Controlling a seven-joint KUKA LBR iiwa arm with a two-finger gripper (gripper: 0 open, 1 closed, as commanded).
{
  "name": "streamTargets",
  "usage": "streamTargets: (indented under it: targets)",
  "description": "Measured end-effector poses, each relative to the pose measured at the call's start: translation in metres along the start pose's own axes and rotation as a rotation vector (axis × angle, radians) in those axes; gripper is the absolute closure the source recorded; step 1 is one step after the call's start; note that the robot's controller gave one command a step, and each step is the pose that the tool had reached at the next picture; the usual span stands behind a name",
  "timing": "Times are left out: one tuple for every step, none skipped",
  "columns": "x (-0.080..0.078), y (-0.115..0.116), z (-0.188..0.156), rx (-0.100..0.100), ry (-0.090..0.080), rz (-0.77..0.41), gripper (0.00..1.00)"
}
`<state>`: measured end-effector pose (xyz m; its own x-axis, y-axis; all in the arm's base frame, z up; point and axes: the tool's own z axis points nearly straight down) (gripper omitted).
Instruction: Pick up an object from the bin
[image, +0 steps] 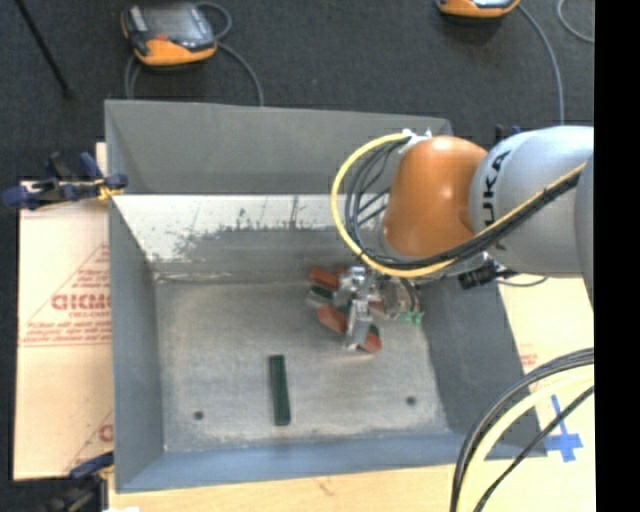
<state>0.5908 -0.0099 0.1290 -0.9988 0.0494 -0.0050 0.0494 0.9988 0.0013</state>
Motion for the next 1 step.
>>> streamTargets:
  targets:
    - [-0.0001, 0.0000, -0.0038, 0.000, 0.000, 0.000, 1.00]
